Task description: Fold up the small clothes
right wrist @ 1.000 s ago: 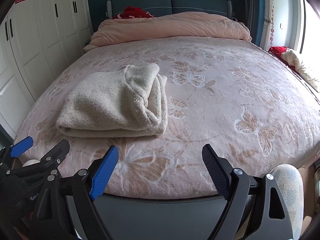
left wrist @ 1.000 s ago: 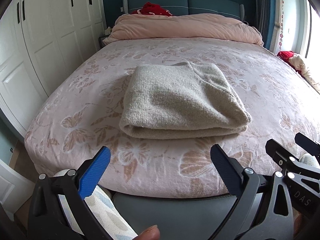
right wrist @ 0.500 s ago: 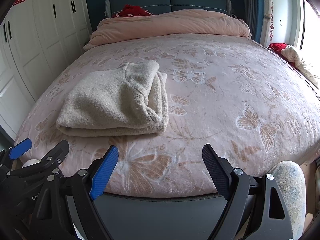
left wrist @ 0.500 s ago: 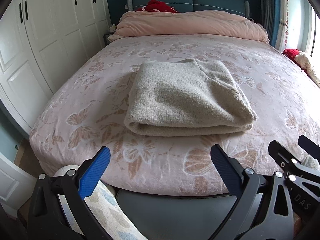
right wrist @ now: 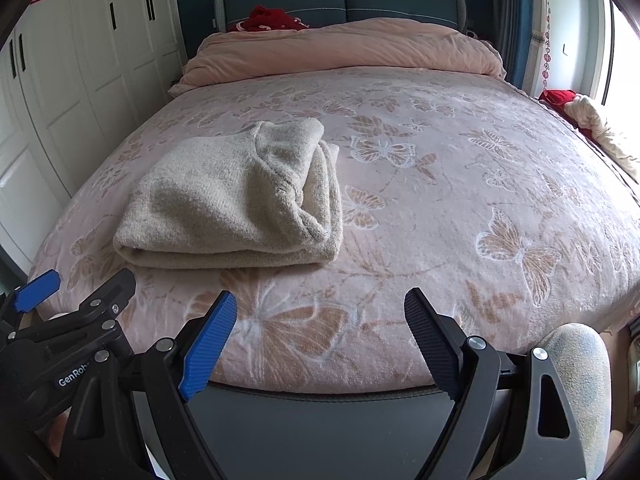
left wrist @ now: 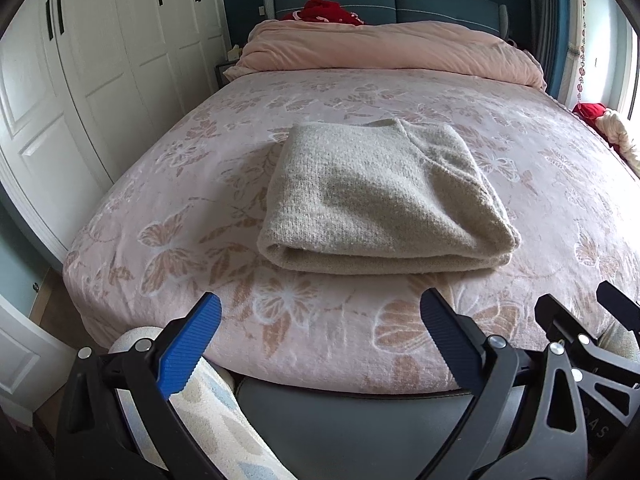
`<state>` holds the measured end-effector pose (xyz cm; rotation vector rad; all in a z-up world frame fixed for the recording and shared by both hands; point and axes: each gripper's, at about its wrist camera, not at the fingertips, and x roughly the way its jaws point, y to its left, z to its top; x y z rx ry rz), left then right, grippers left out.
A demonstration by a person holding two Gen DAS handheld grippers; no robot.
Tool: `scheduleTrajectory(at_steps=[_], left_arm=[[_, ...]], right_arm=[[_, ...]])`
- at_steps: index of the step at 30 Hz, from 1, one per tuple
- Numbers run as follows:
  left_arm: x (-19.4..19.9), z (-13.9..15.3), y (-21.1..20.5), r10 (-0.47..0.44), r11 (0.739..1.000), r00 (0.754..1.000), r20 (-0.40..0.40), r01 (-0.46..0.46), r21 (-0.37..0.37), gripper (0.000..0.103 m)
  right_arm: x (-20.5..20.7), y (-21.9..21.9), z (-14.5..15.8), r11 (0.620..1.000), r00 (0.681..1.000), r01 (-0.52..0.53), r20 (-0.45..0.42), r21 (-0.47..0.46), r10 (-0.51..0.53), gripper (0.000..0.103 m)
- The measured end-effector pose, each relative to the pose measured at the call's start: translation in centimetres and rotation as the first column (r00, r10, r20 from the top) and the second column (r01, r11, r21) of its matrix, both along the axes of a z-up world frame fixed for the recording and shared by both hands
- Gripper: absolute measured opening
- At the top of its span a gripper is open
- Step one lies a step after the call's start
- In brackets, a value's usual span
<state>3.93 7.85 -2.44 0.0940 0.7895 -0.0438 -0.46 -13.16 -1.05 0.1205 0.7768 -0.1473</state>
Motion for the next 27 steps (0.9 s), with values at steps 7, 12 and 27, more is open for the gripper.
scheduleTrajectory(at_steps=[7, 12, 27], left_arm=[[-0.07, 0.11, -0.05, 0.002, 1.000, 1.000, 0.006, -0.002, -0.004, 0.096], [-0.07, 0.09, -0.09, 0.002, 1.000, 1.000, 0.004, -0.002, -0.002, 0.096], [-0.12, 0.05, -0.16, 0.003, 1.000, 1.000, 0.003, -0.003, -0.001, 0.096]], right_arm=[[0.01, 0.10, 0.00, 1.000, 1.000, 0.002, -0.001, 0.001, -0.002, 0.084], [0.01, 0.03, 0.00, 1.000, 1.000, 0.000, 0.000, 0.002, 0.000, 0.084], [0.01, -0.12, -0.04, 1.000, 1.000, -0.002, -0.001, 0.002, 0.002, 0.084]])
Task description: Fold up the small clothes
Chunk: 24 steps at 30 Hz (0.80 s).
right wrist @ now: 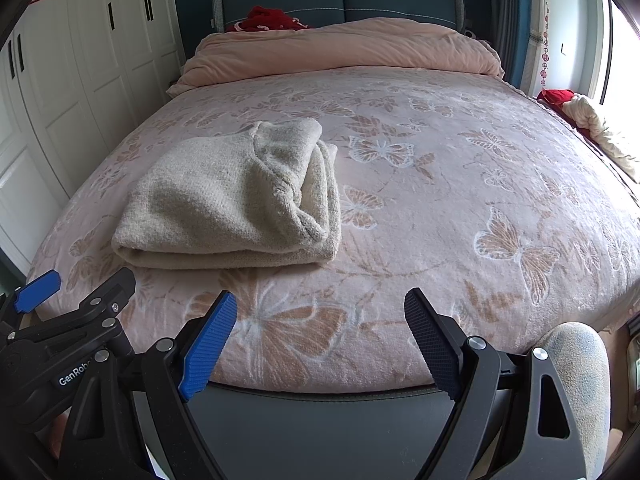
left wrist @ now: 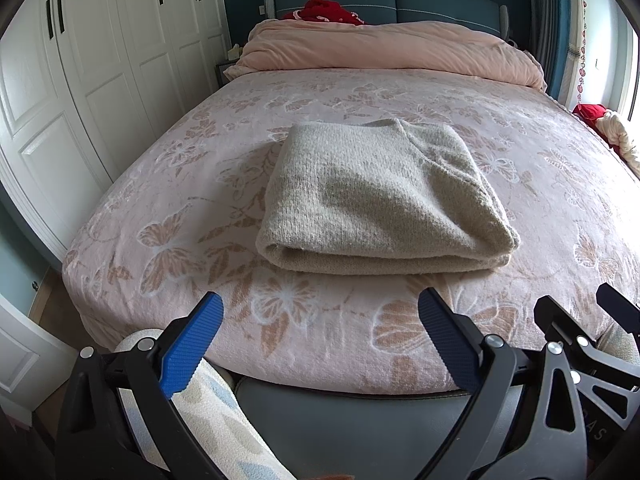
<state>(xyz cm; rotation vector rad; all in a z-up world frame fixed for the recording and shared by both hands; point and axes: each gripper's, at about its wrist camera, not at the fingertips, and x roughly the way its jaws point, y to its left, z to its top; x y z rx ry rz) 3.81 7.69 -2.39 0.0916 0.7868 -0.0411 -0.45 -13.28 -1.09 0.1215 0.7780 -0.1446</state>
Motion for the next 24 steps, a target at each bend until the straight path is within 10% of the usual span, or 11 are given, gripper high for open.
scheduleTrajectory(at_steps=[24], left_arm=[[0.15, -0.10, 0.01, -0.003, 1.000, 1.000, -0.001, 0.003, 0.004, 0.095]], right_arm=[[0.00, -0.04, 0.01, 1.000, 1.000, 0.002, 0.000, -0.001, -0.002, 0.084]])
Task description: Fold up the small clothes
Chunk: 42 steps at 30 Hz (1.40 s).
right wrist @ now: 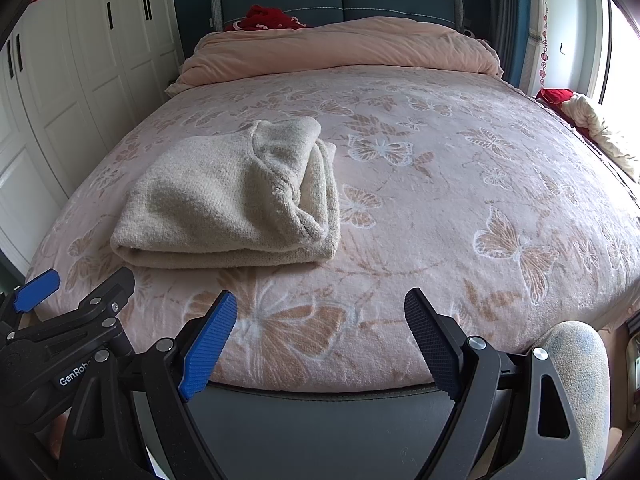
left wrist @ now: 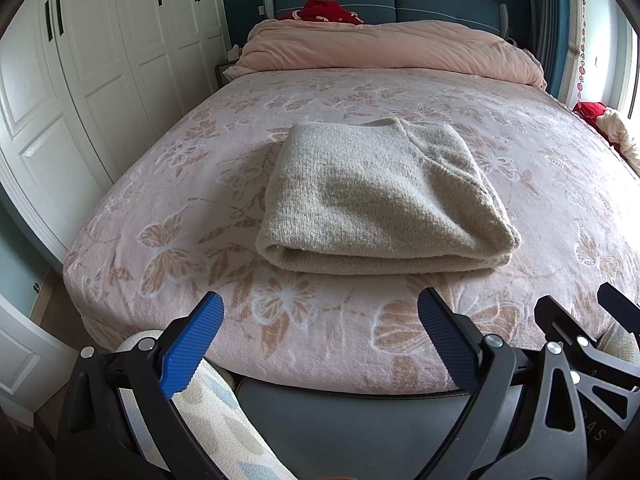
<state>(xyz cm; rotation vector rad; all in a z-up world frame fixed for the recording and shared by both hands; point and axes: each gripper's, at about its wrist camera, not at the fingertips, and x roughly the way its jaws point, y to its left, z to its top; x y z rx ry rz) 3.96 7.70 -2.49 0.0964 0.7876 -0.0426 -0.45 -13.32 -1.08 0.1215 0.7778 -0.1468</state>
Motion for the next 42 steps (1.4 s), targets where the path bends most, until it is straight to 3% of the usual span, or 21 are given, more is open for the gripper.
scheduleTrajectory(at_steps=[32, 42], left_arm=[[0.3, -0.1, -0.2, 0.022, 0.997, 1.000, 0.004, -0.022, 0.070, 0.095], [2.9, 0.2, -0.5, 0.013, 0.999, 1.000, 0.002, -0.013, 0.052, 0.095]], right_arm=[[0.2, 0.1, 0.1, 1.000, 1.000, 0.028, 0.005, 0.013, -0.028, 0.086], [3.2, -0.3, 0.1, 0.998, 0.998, 0.055, 0.000, 0.041, -0.055, 0.086]])
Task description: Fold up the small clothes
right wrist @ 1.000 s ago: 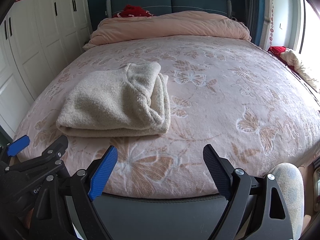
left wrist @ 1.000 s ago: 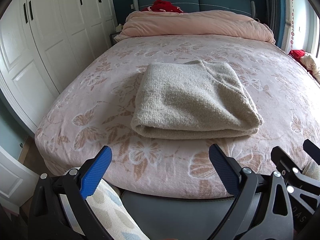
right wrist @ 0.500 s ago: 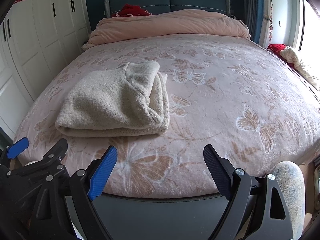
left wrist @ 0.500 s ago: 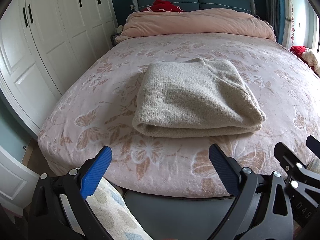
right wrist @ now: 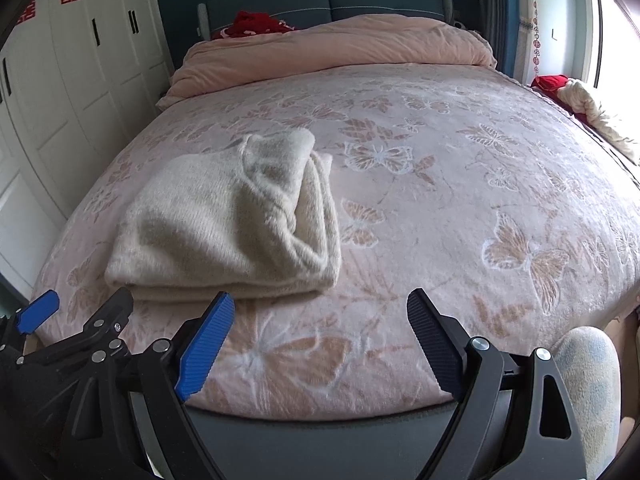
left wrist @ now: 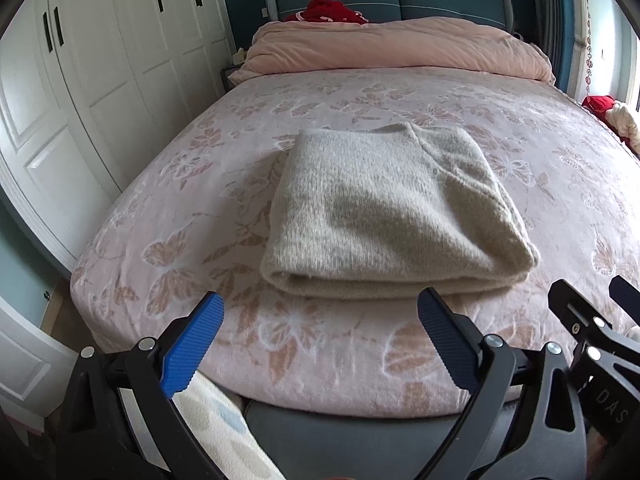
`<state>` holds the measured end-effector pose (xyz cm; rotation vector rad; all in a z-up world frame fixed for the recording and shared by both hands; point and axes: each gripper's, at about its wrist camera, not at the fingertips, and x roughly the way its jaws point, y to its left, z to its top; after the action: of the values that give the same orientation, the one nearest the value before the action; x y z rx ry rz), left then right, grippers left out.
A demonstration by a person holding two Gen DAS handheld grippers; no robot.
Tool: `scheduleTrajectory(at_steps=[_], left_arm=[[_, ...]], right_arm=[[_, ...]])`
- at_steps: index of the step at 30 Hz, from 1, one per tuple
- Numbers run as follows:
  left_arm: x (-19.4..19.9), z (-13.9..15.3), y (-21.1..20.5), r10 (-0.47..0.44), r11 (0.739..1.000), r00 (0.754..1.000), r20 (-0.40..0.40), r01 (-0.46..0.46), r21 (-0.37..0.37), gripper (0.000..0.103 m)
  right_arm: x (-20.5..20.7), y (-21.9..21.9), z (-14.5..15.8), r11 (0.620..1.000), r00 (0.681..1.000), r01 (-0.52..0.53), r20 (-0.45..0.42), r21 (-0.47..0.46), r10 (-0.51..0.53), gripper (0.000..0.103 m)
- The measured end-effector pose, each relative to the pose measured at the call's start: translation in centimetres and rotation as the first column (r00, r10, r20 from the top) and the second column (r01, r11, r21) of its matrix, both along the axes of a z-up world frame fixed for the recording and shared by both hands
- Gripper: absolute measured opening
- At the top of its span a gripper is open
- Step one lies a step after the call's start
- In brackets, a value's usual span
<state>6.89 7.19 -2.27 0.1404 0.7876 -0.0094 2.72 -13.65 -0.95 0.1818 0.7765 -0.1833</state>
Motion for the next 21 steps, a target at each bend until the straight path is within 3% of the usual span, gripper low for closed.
scheduleTrajectory(at_steps=[21], left_arm=[[1.6, -2.1, 0.6, 0.031, 0.999, 0.997, -0.070, -0.032, -0.007, 0.095]], right_arm=[[1.2, 1.0, -1.9, 1.000, 0.999, -0.001, -0.052, 0.010, 0.002, 0.086]])
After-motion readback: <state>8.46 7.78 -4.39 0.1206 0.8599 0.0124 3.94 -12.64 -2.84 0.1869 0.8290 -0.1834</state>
